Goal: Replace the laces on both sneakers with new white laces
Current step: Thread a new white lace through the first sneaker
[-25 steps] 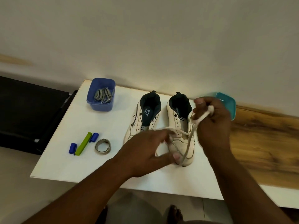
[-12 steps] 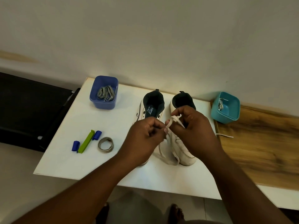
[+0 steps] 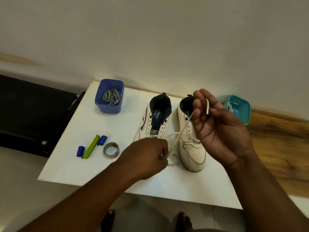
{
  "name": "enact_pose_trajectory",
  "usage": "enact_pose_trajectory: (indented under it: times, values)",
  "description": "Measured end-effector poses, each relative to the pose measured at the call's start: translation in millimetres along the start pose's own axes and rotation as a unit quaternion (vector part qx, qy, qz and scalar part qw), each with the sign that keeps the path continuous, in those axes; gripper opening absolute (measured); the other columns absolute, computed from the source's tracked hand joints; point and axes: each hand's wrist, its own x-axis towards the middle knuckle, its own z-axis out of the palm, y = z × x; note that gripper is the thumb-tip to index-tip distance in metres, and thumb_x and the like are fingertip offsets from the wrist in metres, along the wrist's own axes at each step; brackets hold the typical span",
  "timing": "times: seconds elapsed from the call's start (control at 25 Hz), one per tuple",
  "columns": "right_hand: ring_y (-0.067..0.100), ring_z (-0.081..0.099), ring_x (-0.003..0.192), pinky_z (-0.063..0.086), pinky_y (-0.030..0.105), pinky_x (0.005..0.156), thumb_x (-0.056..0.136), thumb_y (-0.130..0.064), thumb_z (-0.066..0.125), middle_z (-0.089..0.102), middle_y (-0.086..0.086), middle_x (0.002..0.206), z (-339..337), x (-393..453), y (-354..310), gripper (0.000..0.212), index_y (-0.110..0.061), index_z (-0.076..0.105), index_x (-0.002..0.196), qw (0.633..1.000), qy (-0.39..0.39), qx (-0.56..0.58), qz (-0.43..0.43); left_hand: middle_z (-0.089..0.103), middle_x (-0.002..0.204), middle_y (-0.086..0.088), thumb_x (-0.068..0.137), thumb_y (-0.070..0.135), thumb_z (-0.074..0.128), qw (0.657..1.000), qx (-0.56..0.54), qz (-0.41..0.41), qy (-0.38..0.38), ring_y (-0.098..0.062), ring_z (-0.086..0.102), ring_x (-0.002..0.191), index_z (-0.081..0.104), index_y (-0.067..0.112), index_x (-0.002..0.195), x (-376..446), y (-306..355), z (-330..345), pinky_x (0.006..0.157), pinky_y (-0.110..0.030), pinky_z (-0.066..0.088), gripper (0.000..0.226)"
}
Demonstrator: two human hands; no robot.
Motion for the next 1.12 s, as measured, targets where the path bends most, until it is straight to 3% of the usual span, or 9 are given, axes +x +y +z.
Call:
enact_pose_trajectory:
  times: [0.12, 0.2, 0.28, 0.36, 0.48, 0.64, 0.72, 0.92, 1.12]
  values:
    - [0.017, 0.073, 0.096, 0.06, 0.026, 0.079, 0.105, -0.007, 0.047, 0.076, 0.008, 0.113, -7, 5, 17, 0.027, -0.01, 0.069, 0.119, 0.974, 0.08, -0.208, -0.036, 0.058, 0.083, 0.011, 0.089, 0.033, 0.062, 0.994, 0.049, 0.007, -0.099, -0.008, 0.054, 0.077, 0.057, 0.033, 0.087, -6, 0, 2, 0.062, -0.024, 0.039, 0.005]
    - [0.011, 0.067, 0.079, 0.054, 0.027, 0.07, 0.106, -0.027, 0.053, 0.076, -0.001, 0.089, -16, 6, 28, 0.026, -0.018, 0.076, 0.102, 0.876, 0.139, -0.457, -0.057, 0.063, 0.086, 0.009, 0.09, 0.046, 0.064, 0.99, 0.066, -0.007, -0.126, -0.009, 0.057, 0.079, 0.063, 0.03, 0.089, -7, -2, 5, 0.066, -0.026, 0.046, 0.016]
    - [-0.001, 0.06, 0.076, 0.047, 0.023, 0.075, 0.105, -0.038, 0.053, 0.068, -0.013, 0.088, -25, 7, 40, 0.028, -0.03, 0.077, 0.092, 0.78, 0.136, -0.607, -0.075, 0.064, 0.081, 0.008, 0.089, 0.058, 0.063, 0.999, 0.01, -0.039, -0.029, -0.01, 0.06, 0.077, 0.065, 0.031, 0.082, -2, -5, 1, 0.07, -0.029, 0.05, 0.028]
    - [-0.009, 0.056, 0.095, 0.041, 0.011, 0.081, 0.104, -0.037, 0.055, 0.061, -0.016, 0.104, -26, 7, 54, 0.021, -0.036, 0.076, 0.1, 0.733, 0.095, -0.667, -0.096, 0.063, 0.072, 0.007, 0.093, 0.057, 0.058, 0.98, -0.067, -0.095, 0.159, -0.009, 0.059, 0.07, 0.061, 0.028, 0.076, 10, -13, -10, 0.065, -0.029, 0.047, 0.033]
    - [-0.006, 0.061, 0.098, 0.042, 0.005, 0.081, 0.102, -0.024, 0.062, 0.069, -0.014, 0.105, -25, 9, 73, 0.02, -0.028, 0.078, 0.113, 0.744, 0.062, -0.658, -0.099, 0.059, 0.07, 0.009, 0.096, 0.056, 0.054, 0.944, -0.073, -0.163, 0.276, -0.009, 0.056, 0.068, 0.059, 0.025, 0.082, 24, -33, -16, 0.058, -0.021, 0.036, 0.035]
    - [0.002, 0.064, 0.082, 0.054, 0.026, 0.075, 0.098, -0.028, 0.066, 0.072, -0.014, 0.09, -24, 15, 98, 0.015, -0.03, 0.081, 0.1, 0.686, 0.084, -0.712, -0.122, 0.06, 0.074, 0.009, 0.086, 0.071, 0.059, 0.961, -0.049, -0.195, 0.19, -0.01, 0.058, 0.072, 0.058, 0.026, 0.082, 36, -49, 4, 0.064, -0.029, 0.046, 0.046]
    - [0.004, 0.062, 0.083, 0.053, 0.031, 0.075, 0.099, -0.032, 0.065, 0.068, -0.011, 0.089, -25, 20, 105, 0.015, -0.03, 0.08, 0.099, 0.672, 0.066, -0.725, -0.136, 0.065, 0.081, 0.008, 0.086, 0.064, 0.065, 0.964, -0.051, -0.182, 0.188, -0.012, 0.06, 0.077, 0.062, 0.025, 0.089, 40, -51, 6, 0.07, -0.029, 0.047, 0.039]
    - [0.008, 0.059, 0.086, 0.05, 0.026, 0.075, 0.099, -0.029, 0.066, 0.061, -0.005, 0.097, -29, 28, 115, 0.017, -0.031, 0.079, 0.11, 0.644, 0.041, -0.752, -0.136, 0.072, 0.087, 0.002, 0.093, 0.036, 0.067, 0.965, -0.05, -0.138, 0.219, -0.014, 0.063, 0.079, 0.074, 0.02, 0.096, 41, -49, 5, 0.068, -0.024, 0.039, 0.018]
    - [0.005, 0.063, 0.082, 0.05, 0.025, 0.076, 0.091, -0.026, 0.077, 0.071, -0.009, 0.089, -35, 32, 114, 0.006, -0.027, 0.081, 0.096, 0.667, 0.075, -0.728, -0.141, 0.073, 0.069, 0.002, 0.092, 0.017, 0.066, 0.941, -0.241, -0.141, 0.191, -0.018, 0.069, 0.068, 0.078, 0.017, 0.082, 42, -57, 2, 0.073, -0.036, 0.056, 0.015]
